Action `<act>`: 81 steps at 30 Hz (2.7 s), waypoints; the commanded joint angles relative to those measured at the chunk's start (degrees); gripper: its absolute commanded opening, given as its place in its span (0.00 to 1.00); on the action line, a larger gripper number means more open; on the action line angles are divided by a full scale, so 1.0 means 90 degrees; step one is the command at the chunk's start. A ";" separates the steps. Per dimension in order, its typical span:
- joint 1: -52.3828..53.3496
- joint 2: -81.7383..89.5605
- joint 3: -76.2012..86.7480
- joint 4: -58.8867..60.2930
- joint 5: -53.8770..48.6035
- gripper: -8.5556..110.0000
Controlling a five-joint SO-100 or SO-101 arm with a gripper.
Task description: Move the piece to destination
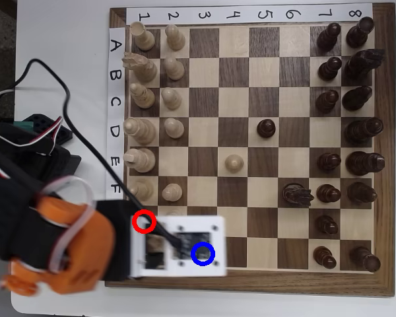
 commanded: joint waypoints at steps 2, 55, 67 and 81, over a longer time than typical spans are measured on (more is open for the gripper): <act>-0.0029 -0.0479 -0.0459 -0.0479 0.0098 0.07; 0.0498 -0.3340 -0.1357 -0.0752 0.0625 0.09; 0.0469 -0.3330 -0.1230 -0.0684 0.0586 0.10; 0.0381 -0.3379 -0.0791 -0.1074 0.0576 0.10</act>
